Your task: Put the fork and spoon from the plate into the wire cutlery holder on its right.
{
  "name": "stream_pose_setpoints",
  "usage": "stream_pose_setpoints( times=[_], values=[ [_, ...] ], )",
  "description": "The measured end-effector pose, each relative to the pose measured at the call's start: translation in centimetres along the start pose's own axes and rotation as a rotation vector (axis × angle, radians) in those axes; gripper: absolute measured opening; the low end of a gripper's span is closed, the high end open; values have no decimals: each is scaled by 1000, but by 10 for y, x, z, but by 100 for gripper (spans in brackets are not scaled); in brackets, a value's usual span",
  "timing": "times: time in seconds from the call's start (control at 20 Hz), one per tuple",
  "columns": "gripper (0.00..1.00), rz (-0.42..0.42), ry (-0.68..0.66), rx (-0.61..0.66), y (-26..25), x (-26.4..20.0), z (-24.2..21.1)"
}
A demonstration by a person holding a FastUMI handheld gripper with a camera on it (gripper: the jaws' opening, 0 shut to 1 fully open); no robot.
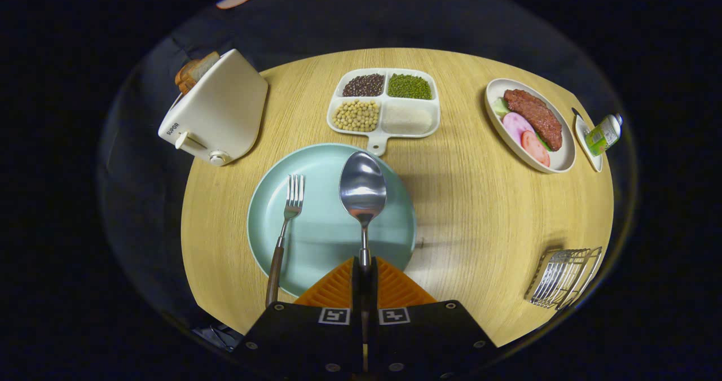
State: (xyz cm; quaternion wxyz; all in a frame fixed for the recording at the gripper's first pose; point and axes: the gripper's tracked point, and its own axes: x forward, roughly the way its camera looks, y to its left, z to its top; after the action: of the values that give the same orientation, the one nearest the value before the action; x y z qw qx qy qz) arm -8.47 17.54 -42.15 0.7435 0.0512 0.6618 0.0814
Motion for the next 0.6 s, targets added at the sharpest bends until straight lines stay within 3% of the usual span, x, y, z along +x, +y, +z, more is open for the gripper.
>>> stream_pose_setpoints(
  times=[0.6],
  values=[
    [4, -58, -165, 123, -94, -99, -8]
  ],
)
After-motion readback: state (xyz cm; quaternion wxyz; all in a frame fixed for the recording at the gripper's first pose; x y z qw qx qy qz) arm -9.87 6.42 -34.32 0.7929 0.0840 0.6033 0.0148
